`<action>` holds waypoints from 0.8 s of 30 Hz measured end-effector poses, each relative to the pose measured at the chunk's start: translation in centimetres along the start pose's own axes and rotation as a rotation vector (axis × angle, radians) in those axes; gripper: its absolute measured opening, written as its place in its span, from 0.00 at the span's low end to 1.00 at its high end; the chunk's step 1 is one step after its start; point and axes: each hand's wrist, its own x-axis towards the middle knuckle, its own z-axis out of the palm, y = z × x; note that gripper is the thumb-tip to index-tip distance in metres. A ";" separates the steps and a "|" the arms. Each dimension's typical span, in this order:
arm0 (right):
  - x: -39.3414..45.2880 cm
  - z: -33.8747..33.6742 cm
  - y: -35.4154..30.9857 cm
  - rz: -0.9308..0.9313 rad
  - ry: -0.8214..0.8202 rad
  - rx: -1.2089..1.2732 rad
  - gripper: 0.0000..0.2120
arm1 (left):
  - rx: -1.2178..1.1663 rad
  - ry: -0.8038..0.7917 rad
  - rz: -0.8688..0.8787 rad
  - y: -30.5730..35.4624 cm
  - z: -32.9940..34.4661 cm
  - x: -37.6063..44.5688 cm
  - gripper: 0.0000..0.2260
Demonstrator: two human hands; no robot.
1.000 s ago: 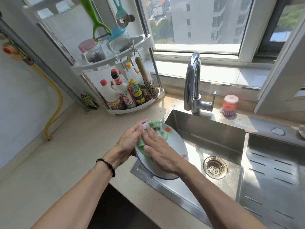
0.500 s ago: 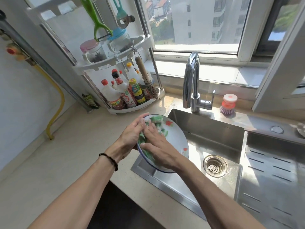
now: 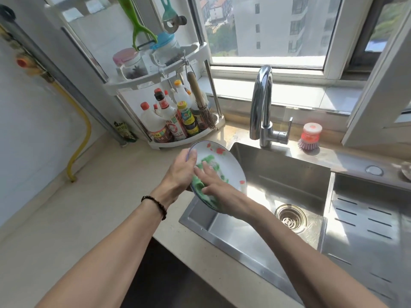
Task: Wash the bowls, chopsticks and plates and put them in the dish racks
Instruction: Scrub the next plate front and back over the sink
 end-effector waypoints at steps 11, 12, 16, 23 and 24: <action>-1.4 1.3 1.4 -0.074 0.063 -0.359 0.44 | 0.106 0.438 0.068 -0.1 1.6 -0.9 0.15; -1.5 1.3 1.5 -0.087 0.049 -0.347 0.44 | 0.112 0.418 0.059 0.0 1.4 -0.8 0.16; -1.5 -0.8 4.3 0.043 0.091 -0.534 0.49 | 0.090 0.317 0.051 -0.4 0.5 -0.4 0.14; -1.3 -0.5 3.7 -0.054 0.091 -0.532 0.43 | 0.023 0.387 -0.063 -0.9 0.2 0.0 0.13; -1.1 -1.3 4.4 -0.004 0.107 -0.608 0.44 | 0.013 0.382 -0.064 -0.7 0.1 -0.1 0.12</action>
